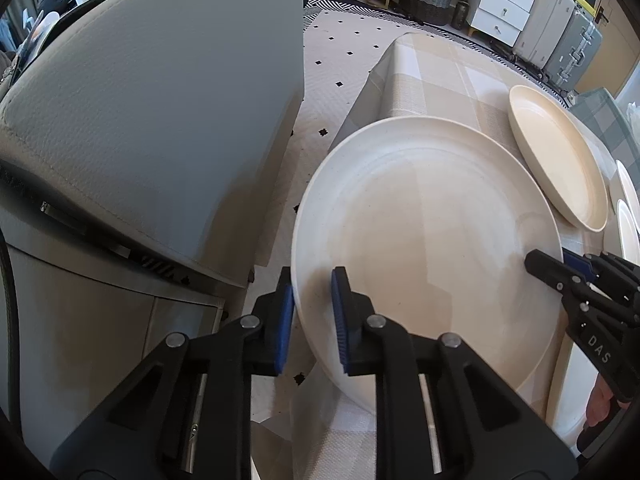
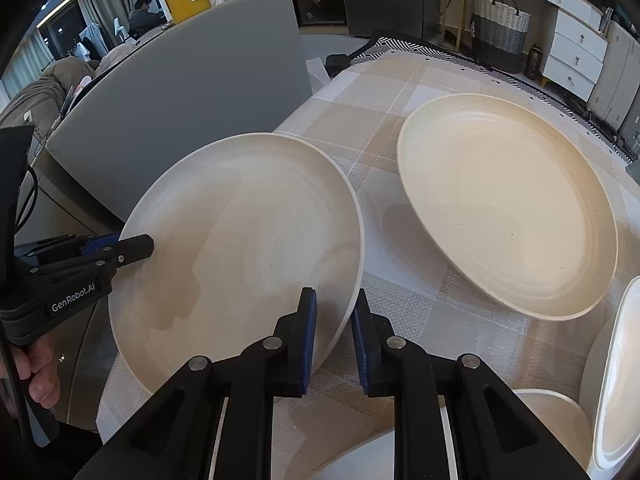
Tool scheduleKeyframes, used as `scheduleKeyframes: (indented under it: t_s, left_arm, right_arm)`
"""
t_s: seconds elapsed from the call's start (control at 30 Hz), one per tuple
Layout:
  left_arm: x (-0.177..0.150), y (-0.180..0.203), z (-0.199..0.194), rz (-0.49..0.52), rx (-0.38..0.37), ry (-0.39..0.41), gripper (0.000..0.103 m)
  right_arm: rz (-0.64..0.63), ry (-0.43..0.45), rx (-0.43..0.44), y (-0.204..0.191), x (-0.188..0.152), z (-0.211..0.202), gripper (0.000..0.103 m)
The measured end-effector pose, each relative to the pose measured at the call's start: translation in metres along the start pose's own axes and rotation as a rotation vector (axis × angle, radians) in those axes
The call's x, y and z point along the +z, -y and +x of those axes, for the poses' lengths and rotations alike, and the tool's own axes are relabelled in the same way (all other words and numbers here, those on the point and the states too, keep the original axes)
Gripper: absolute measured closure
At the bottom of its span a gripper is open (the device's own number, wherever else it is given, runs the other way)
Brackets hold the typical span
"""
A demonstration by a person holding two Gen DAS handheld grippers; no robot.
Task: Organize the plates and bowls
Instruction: 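Lift the large cream plate with both tools and carry it over the other cream plate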
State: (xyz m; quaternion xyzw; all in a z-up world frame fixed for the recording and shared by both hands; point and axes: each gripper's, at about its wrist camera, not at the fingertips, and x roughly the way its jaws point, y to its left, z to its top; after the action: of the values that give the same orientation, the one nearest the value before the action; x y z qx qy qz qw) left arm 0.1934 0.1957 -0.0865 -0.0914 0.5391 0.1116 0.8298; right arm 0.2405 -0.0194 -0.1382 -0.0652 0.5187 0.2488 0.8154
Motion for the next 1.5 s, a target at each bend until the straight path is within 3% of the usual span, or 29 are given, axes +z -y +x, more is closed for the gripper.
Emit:
scheduleKeyframes:
  t_s: [0.67,1.1,1.5]
  left_arm:
    - [-0.009,0.009,-0.048,0.015,0.013,0.089,0.090]
    - [-0.034,0.027,-0.121,0.050,0.011,0.209,0.090]
    - [-0.062,0.085,-0.176,0.090,-0.020,0.291,0.089]
  right_arm:
    - [0.004,0.049,0.004,-0.001,-0.003,-0.026,0.086]
    - [-0.002,0.134,-0.006,-0.001,-0.012,-0.092,0.086]
    - [0.016,0.206,-0.046,0.019,-0.046,-0.165,0.086]
